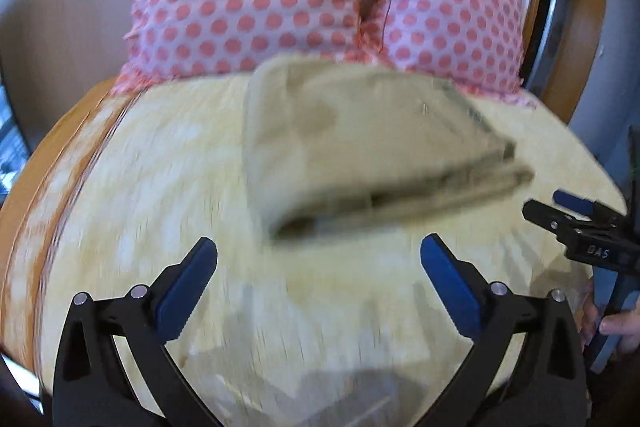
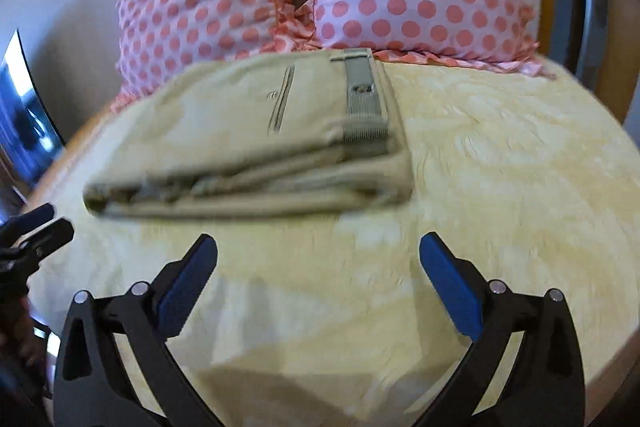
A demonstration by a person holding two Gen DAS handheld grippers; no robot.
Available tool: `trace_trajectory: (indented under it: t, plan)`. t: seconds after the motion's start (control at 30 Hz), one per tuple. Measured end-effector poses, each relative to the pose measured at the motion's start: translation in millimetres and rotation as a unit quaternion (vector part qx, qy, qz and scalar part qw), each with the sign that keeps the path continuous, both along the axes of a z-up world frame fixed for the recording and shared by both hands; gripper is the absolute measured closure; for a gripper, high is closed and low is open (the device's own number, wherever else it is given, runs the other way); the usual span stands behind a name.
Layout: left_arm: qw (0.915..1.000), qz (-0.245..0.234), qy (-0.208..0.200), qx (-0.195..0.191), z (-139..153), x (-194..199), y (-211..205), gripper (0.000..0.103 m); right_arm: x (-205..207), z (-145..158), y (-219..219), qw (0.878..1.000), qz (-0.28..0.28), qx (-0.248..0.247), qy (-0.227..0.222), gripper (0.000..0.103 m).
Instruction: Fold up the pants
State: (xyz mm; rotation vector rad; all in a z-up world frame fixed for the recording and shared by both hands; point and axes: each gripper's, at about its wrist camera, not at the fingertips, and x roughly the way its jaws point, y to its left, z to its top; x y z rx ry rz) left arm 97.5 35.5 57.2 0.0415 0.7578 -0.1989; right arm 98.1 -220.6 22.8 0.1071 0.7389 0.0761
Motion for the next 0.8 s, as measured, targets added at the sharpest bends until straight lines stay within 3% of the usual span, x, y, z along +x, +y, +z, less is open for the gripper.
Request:
trace_trajectory:
  t: [0.13, 0.27, 0.6, 0.8]
  plan:
    - [0.9988, 0.025, -0.003, 0.042, -20.4, -16.5, -6.0, 0.001, -16.4, -13.3, 22.0, 0.999, 0.008, -0.035, -0.015, 0.002]
    - [0.9987, 0.039, 0.010, 0.031, -32.6, -20.3, 1.2, 0.001, -12.8, -18.8, 32.6, 0.998, -0.003, -0.066, -0.010, 0.002]
    - [0.9972, 0.062, -0.030, 0.029, -39.2, -32.0, -1.8, 0.001, -20.3, -22.8, 31.9, 0.998, -0.023, -0.058, -0.030, 0.002]
    - [0.9969, 0.066, -0.032, 0.028, -39.5, -32.1, -2.3, 0.001, -19.7, -22.6, 31.3, 0.998, -0.022, -0.059, -0.030, 0.002]
